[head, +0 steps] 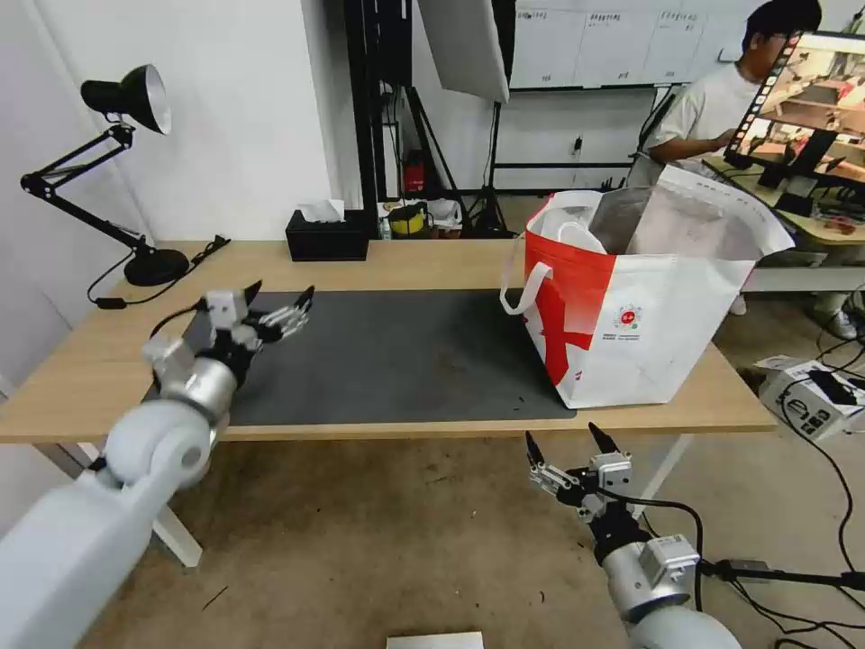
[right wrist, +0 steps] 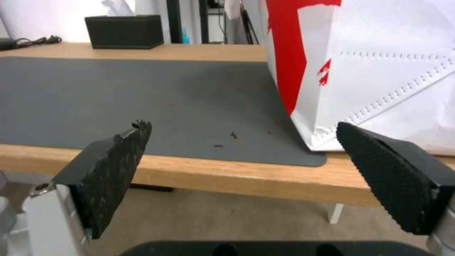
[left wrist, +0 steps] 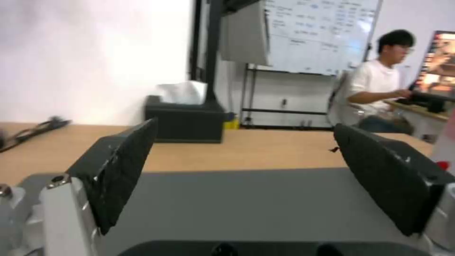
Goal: Pick up the trash from the table and place it into the takeout bag.
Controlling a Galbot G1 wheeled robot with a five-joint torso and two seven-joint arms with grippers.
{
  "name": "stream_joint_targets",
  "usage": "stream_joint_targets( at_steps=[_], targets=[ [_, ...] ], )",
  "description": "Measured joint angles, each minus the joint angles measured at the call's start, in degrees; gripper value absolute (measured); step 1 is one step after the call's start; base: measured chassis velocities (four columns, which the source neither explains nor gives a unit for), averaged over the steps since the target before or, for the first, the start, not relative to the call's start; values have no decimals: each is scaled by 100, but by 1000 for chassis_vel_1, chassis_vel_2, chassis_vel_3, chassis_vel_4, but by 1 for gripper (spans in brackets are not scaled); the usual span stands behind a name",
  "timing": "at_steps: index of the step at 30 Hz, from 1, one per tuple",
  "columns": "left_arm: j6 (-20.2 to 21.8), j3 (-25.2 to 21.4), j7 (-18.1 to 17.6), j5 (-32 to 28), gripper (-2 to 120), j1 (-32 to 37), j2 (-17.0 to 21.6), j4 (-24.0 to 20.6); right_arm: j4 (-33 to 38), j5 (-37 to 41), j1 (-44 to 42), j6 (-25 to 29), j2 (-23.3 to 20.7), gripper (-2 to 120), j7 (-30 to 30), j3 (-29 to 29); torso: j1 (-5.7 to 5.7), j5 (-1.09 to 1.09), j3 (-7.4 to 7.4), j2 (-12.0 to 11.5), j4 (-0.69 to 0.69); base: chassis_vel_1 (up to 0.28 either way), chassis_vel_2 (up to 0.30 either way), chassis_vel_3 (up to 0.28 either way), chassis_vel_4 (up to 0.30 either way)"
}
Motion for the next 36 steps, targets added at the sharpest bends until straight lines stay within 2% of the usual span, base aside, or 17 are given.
stream_joint_targets(
  at_steps=[6, 9, 12, 13, 16, 24, 36],
  targets=[
    [-198, -278, 99, 420, 100, 353, -150, -45, 0, 0, 0, 0, 0, 100, 0, 0, 0, 2, 0, 0, 1, 0, 0, 0, 0],
    [-308, -337, 169, 692, 100, 470, -301, -55, 0, 0, 0, 0, 0, 100, 0, -1, 1, 2, 0, 0, -6, 0, 0, 0, 0],
    [-547, -719, 217, 888, 100, 1110, -668, -140, 0, 0, 0, 0, 0, 100, 0, -1, 1, 1, 0, 0, -1, 0, 0, 0, 0],
    [-547, -719, 217, 888, 100, 1110, -668, -140, 0, 0, 0, 0, 0, 100, 0, -1, 1, 1, 0, 0, -1, 0, 0, 0, 0],
    [-717, -980, 320, 1080, 100, 1616, -1052, -204, 0, 0, -1, 0, 0, 100, 0, -1, 0, -1, 0, 0, 0, 0, 0, 0, 0],
    [-987, -1229, 449, 1317, 100, 2149, -1579, -242, 0, 0, 0, 0, 0, 100, 1, -1, 0, 1, 0, 0, -1, 0, 0, 0, 0],
    [-1114, -1302, 558, 1369, 100, 2332, -1681, -209, 0, 0, 0, 0, 0, 100, 0, -1, 1, 1, 1, 0, -1, 0, 0, 0, 0]
  ],
)
